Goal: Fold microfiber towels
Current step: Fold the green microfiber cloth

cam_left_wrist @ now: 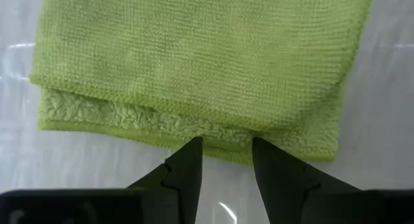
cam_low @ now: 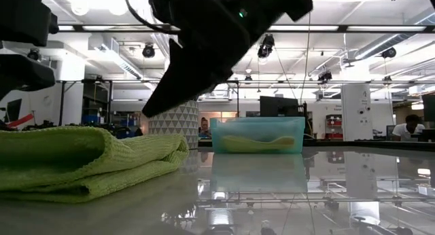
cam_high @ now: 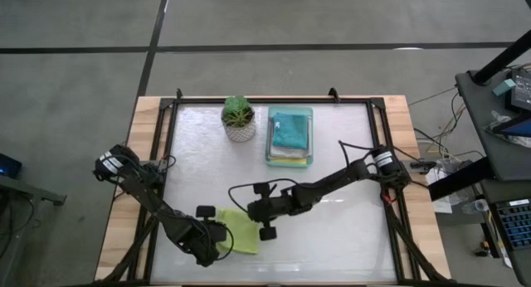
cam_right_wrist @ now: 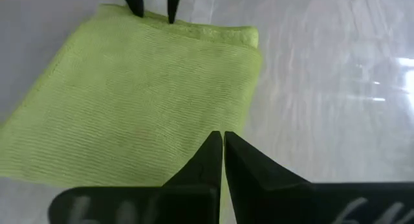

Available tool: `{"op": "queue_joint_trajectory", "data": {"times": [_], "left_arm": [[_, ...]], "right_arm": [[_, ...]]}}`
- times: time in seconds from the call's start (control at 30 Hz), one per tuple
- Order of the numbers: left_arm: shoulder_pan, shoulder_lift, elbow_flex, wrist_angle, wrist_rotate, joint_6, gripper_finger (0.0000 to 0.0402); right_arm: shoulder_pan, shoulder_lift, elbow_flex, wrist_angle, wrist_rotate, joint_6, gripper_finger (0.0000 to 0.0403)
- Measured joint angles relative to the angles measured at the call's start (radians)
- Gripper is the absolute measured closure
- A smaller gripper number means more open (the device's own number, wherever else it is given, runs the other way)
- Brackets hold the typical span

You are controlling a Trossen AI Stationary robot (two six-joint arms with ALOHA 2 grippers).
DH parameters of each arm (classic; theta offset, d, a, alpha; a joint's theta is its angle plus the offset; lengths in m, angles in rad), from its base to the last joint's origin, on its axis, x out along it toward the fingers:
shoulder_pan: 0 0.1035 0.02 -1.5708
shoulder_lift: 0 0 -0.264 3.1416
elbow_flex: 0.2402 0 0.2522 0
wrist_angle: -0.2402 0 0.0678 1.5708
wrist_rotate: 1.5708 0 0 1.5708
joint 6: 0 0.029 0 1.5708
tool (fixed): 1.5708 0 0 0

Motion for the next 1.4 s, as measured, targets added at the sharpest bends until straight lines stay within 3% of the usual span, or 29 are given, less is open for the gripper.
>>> {"op": "queue_joint_trajectory", "data": {"times": [0.27,0.53,0.77,0.97,1.2,1.4], "left_arm": [[0.004,0.002,-0.019,0.008,-0.085,0.0,0.0281],[0.055,0.0,-0.07,0.014,-0.192,0.007,0.0281],[0.134,0.002,-0.08,0.004,-0.289,0.112,0.0281],[0.158,-0.007,-0.079,-0.004,-0.29,0.176,0.0281],[0.149,-0.077,-0.063,-0.003,-0.205,0.159,0.0281],[0.114,-0.134,-0.052,0.035,-0.192,0.157,0.0281]], "right_arm": [[-0.001,0.0,-0.105,0.092,-0.003,0.043,0.0394],[0.02,-0.002,-0.126,0.033,-0.003,0.094,0.0394],[0.034,-0.023,-0.126,-0.066,0.001,0.16,0.0394],[0.037,-0.075,-0.126,-0.106,0.001,0.181,0.0394],[0.036,-0.122,-0.125,-0.103,0.003,0.194,0.0394],[0.02,-0.125,-0.125,-0.104,0.0,0.254,0.0385]]}}
